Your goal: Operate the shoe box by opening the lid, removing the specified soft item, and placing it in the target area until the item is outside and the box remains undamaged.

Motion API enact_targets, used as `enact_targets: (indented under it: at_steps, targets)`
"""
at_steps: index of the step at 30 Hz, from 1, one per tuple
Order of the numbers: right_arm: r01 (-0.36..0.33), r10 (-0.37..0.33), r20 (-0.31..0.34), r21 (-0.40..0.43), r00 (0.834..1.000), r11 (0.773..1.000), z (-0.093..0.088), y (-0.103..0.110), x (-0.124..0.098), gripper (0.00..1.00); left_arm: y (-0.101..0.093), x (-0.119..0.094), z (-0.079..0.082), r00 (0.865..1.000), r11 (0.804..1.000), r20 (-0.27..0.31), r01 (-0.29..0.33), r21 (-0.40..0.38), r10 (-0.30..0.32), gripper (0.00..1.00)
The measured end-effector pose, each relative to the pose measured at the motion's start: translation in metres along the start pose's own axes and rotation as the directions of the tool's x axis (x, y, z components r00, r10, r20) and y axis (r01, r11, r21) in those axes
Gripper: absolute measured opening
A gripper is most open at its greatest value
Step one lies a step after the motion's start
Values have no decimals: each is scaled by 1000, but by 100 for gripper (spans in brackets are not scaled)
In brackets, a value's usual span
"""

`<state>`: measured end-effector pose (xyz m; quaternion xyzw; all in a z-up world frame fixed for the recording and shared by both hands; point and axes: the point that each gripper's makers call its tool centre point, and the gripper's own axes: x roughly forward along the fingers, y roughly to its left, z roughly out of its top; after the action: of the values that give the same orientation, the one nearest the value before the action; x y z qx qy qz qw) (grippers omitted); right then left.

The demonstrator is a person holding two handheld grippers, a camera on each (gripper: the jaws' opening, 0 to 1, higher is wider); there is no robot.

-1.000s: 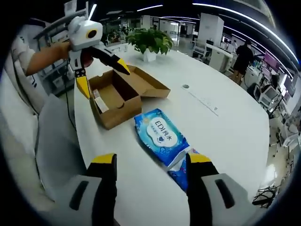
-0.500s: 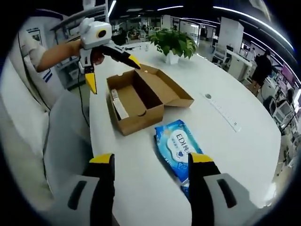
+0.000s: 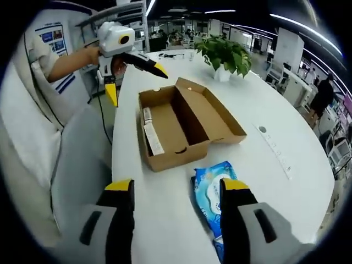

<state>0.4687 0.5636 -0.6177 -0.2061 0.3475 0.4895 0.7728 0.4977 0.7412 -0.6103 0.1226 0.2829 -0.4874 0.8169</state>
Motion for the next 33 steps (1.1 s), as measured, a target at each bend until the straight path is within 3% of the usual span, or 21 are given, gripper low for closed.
enact_targets:
  at_steps: [11,19,33]
  targets:
    - [-81,79,-20,-70,997,994,15,9,31,57,19,-31,-35,995,994,-30,-95,-59,93,100]
    - [-111,108,-35,-113,994,987,23,10,50,55,32,-47,-52,988,985,-43,-150,-90,147,100]
    - [-155,143,-77,-185,987,971,27,16,89,48,50,-71,-80,966,948,-48,-258,-188,254,95]
